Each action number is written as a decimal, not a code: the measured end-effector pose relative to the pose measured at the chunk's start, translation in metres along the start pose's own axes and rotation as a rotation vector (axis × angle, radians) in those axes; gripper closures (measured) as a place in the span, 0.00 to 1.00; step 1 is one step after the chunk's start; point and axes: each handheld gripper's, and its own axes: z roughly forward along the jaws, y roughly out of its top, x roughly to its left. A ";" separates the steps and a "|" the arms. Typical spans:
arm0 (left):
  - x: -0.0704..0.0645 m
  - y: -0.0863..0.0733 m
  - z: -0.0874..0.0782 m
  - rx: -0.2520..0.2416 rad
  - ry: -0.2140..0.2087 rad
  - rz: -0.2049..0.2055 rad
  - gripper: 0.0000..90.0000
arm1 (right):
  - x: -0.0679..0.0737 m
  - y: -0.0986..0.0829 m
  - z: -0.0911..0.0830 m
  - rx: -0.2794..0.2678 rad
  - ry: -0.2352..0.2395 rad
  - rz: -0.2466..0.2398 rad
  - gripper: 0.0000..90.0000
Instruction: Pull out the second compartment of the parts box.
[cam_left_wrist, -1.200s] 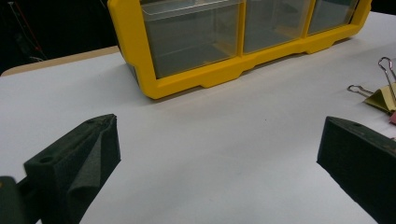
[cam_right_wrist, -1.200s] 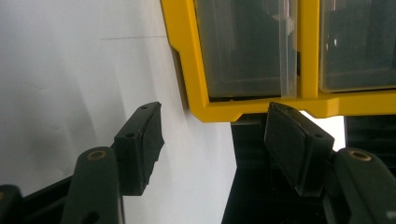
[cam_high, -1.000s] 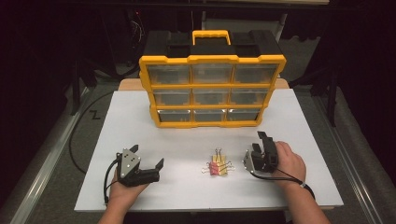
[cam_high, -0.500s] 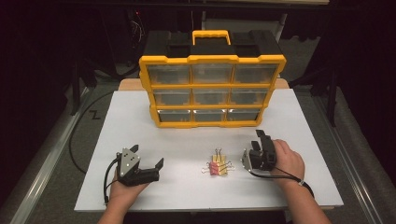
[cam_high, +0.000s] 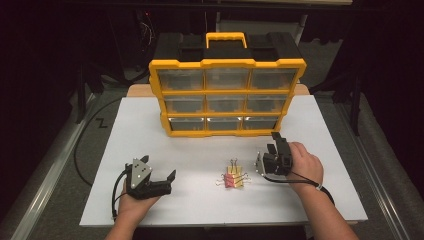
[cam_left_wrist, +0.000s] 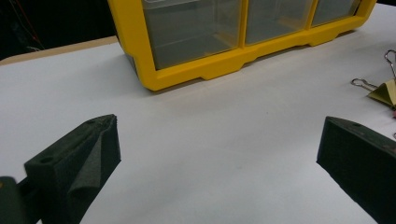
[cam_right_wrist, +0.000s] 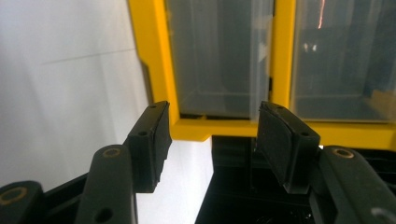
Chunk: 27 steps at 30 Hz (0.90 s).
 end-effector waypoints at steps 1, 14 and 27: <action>0.000 0.000 0.000 0.000 0.000 0.000 0.01 | 0.000 0.000 0.000 0.000 0.000 0.000 0.51; 0.002 0.001 -0.002 -0.013 -0.012 0.001 0.01 | -0.017 0.017 0.000 -0.017 -0.033 0.025 0.51; 0.000 0.000 -0.002 -0.047 -0.011 0.018 0.00 | -0.031 0.033 0.000 -0.041 -0.053 0.020 0.49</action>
